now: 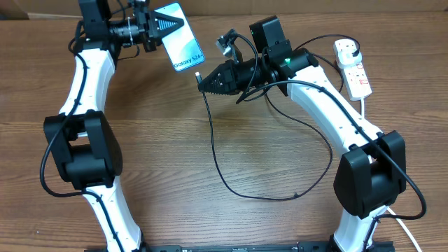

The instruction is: Plug charger to phone and switch on socket

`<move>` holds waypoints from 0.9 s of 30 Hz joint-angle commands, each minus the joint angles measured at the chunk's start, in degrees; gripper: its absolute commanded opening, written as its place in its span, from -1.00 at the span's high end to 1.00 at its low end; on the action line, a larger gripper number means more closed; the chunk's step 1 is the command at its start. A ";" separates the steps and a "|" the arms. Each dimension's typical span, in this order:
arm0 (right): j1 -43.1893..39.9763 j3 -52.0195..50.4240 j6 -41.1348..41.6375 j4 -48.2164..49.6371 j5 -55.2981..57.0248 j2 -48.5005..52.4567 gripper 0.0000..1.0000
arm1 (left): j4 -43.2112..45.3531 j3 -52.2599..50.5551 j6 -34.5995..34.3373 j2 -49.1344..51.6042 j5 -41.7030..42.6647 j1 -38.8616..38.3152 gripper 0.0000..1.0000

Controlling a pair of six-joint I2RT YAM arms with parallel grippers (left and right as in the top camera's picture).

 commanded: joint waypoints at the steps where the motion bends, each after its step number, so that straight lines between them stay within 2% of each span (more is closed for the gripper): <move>1: 0.07 0.50 0.66 0.44 -0.04 -0.39 0.92 | 0.22 0.81 1.20 -0.46 2.58 -1.11 0.92; 27: 0.42 0.50 2.56 4.26 -0.07 -0.39 0.92 | 0.20 0.81 1.09 -0.46 4.02 -1.73 0.91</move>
